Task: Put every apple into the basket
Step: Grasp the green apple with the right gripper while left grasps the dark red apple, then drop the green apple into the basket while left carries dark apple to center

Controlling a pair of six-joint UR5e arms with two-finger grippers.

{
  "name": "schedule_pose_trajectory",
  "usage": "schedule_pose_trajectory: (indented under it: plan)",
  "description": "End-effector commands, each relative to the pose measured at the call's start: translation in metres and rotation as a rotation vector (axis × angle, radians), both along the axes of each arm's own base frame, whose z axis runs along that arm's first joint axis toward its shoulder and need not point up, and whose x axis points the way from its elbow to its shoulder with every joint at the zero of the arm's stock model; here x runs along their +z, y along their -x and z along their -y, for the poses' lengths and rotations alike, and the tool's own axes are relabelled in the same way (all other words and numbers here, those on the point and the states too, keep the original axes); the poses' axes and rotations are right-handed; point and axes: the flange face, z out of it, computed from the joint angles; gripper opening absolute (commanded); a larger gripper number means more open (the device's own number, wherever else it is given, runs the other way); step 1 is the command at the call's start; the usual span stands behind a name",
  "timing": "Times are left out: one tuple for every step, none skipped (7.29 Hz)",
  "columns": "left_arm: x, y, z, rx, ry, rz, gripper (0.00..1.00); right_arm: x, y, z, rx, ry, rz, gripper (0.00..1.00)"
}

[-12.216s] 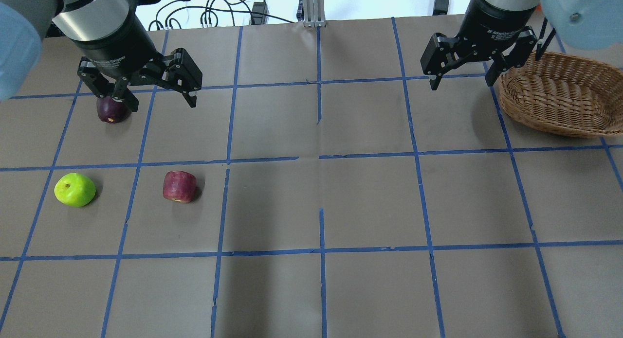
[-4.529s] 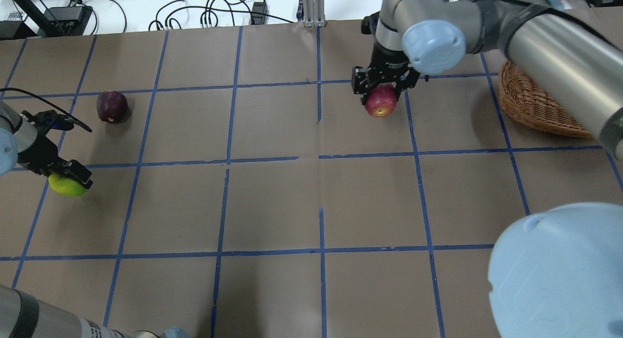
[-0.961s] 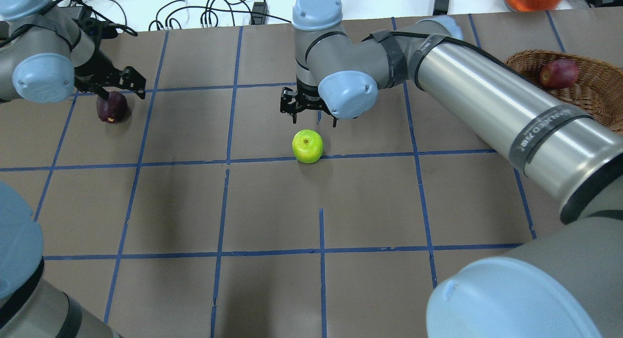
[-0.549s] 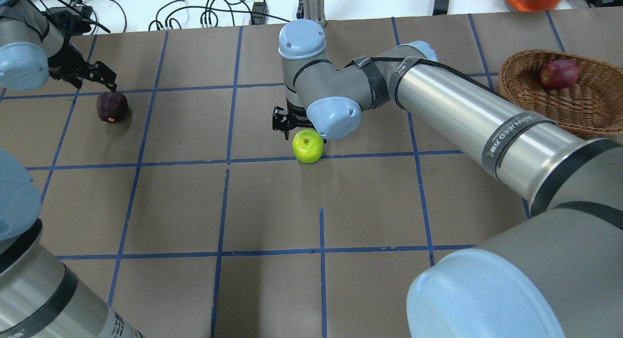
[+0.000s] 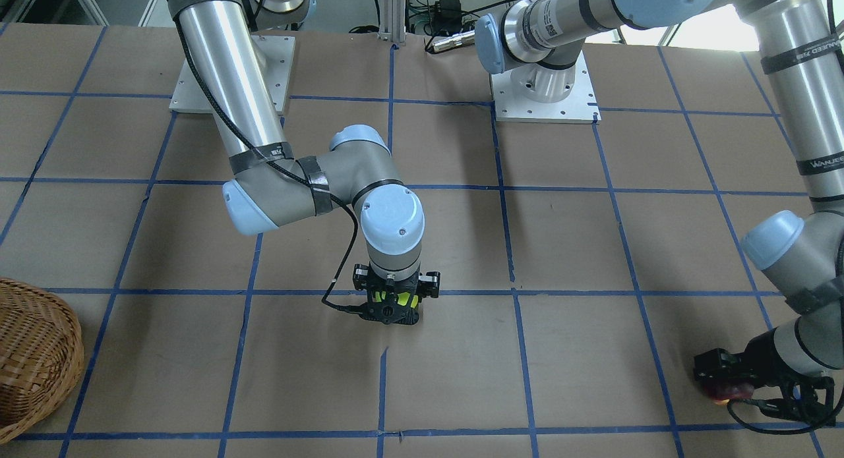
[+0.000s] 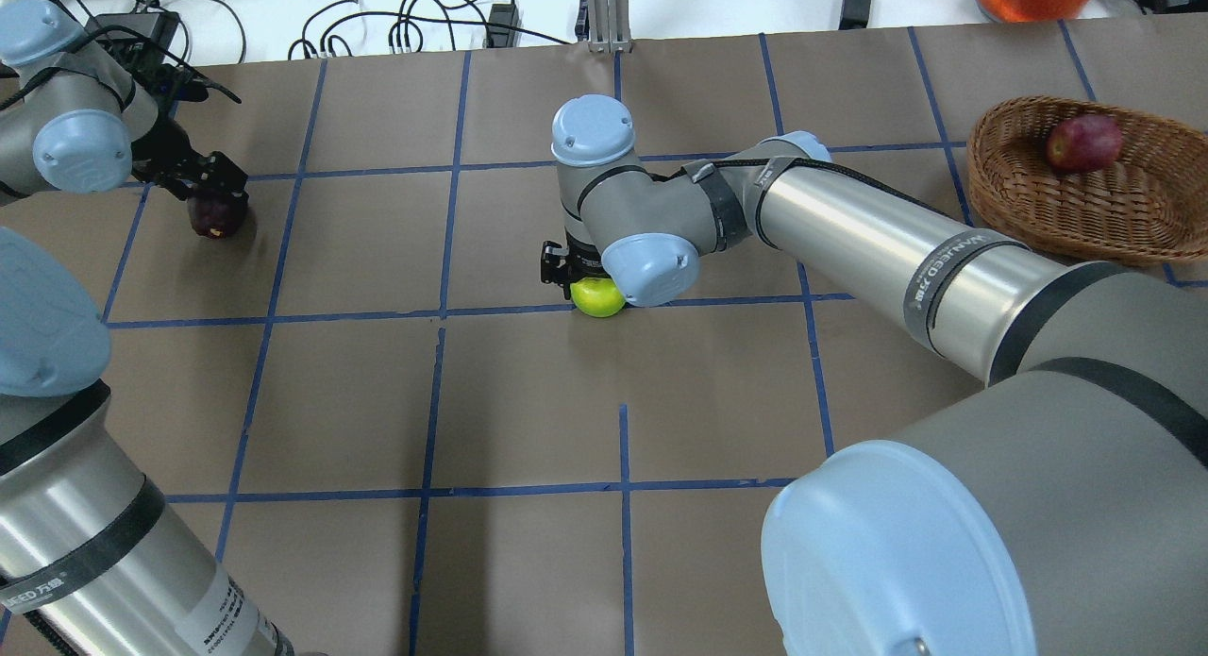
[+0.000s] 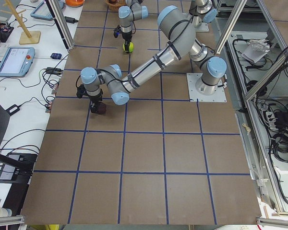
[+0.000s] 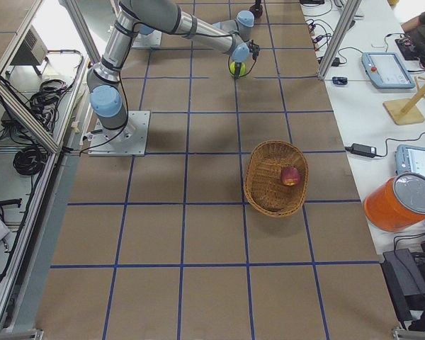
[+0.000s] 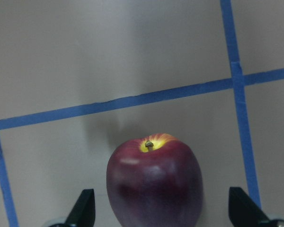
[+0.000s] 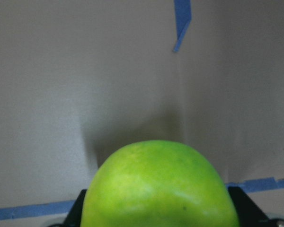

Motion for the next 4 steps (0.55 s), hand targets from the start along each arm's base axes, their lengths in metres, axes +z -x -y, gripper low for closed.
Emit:
schedule_pose_trajectory:
  plan:
    - [-0.006, 0.0, 0.0, 0.004, -0.009, 0.0, 0.92, 0.039, 0.018, 0.019, 0.023, 0.048, 0.02, 0.0]
    - [0.008, 0.005, -0.002, 0.007, -0.003, 0.005, 0.56, 0.089, 0.069, 0.047, 0.027, 0.018, 0.01, 0.0]
    - [0.034, 0.018, -0.004, 0.005, -0.011, -0.003, 0.41, 0.141, 0.152, 0.076, 0.062, -0.027, -0.006, 0.0]
    - [0.07, 0.042, -0.017, 0.051, -0.058, -0.032, 0.41, 0.183, 0.244, 0.099, 0.067, -0.01, -0.019, 0.0]
